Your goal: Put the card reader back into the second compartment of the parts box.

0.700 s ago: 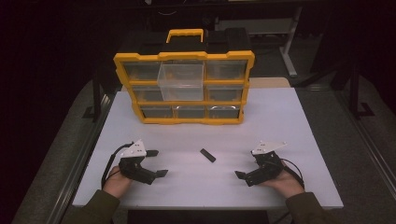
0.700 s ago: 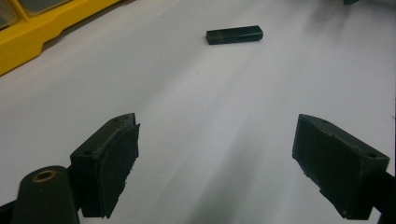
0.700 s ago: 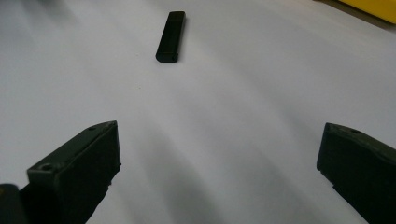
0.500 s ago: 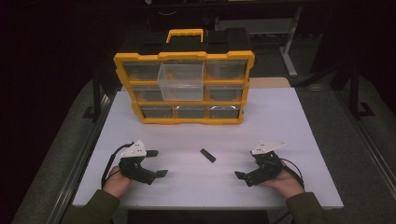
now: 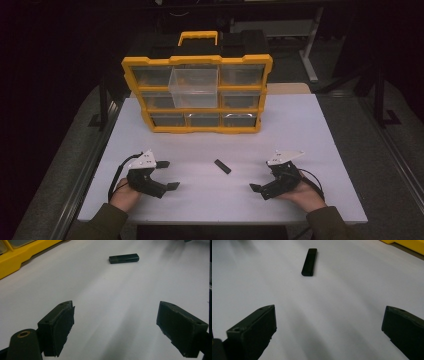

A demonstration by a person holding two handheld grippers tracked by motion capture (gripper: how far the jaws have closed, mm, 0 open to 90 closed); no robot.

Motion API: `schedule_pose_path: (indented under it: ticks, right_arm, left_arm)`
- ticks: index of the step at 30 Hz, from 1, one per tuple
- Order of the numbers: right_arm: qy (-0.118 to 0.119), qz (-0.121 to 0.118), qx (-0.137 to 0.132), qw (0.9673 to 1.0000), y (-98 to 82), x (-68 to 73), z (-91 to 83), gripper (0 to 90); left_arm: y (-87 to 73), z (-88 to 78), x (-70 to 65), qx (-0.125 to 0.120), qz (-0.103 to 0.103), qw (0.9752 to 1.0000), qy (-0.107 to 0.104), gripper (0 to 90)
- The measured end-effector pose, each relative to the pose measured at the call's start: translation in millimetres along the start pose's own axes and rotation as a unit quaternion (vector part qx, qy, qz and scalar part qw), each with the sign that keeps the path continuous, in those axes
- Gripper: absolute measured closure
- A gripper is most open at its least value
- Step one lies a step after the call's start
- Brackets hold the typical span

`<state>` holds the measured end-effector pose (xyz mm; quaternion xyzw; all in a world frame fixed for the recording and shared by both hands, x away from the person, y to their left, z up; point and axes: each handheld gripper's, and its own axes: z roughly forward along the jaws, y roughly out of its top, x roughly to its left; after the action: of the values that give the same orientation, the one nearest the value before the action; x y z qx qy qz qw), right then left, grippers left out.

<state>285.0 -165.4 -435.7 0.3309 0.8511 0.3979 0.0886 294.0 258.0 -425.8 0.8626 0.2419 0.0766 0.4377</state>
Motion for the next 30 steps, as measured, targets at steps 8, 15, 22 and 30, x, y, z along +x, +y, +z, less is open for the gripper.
schedule_pose_path:
  ticks: [8,15,22,30]
  right_arm:
    - [0.001,-0.006,0.000,1.0000,4.8,0.9,-0.2,0.0]
    - [0.006,-0.004,0.001,1.0000,8.8,0.0,-0.1,0.0]
    - [0.015,0.000,0.001,0.9999,14.3,-0.7,-0.6,0.0]
    - [0.021,0.001,-0.002,0.9998,21.0,-1.6,0.6,0.0]
  left_arm:
    - [-0.3,-0.1,-0.9,0.001,0.001,1.0000,-0.002,14.5]
    - [-0.2,0.6,-0.9,0.001,0.001,1.0000,-0.003,14.6]
    - [-0.2,1.1,-0.9,0.003,0.000,1.0000,-0.004,14.6]
    - [-0.2,1.4,-0.7,0.004,0.001,1.0000,-0.005,14.6]
